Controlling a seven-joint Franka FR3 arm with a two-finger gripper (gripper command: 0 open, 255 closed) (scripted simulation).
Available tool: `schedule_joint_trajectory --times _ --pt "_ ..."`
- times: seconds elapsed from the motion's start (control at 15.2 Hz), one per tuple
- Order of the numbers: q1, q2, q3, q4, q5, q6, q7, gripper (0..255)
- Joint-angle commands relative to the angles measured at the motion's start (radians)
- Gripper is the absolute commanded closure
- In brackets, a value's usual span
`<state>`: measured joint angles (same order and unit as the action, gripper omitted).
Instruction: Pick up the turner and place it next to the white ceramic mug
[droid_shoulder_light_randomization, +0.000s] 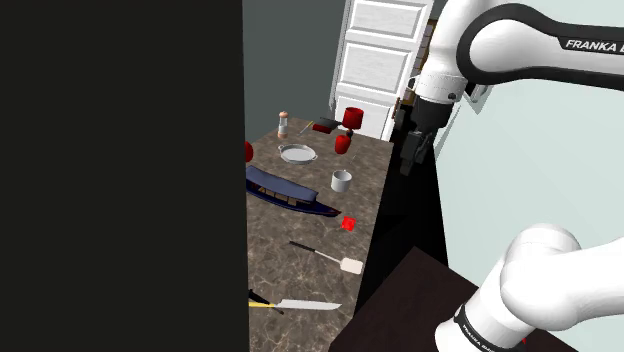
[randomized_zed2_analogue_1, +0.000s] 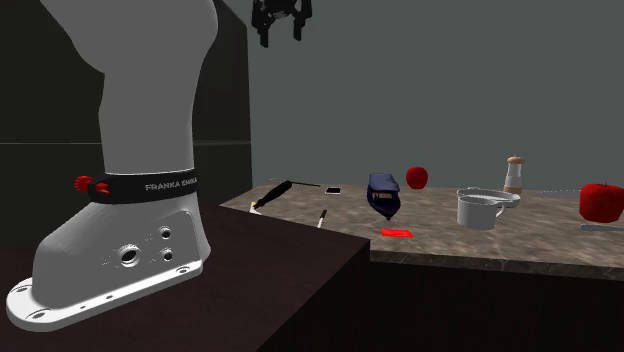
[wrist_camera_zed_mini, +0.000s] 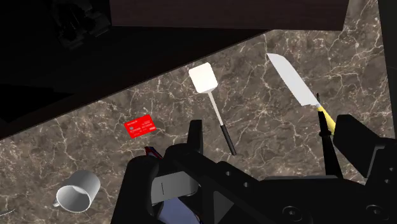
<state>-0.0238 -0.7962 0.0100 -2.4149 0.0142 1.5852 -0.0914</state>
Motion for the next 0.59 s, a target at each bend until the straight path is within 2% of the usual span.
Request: schedule_joint_trajectory --times 0.0,0.53 --pt "0.000 0.000 0.000 0.000 0.000 0.000 0.000 0" --pt "0.014 0.102 -0.025 -0.195 -0.015 0.319 -0.074 0"
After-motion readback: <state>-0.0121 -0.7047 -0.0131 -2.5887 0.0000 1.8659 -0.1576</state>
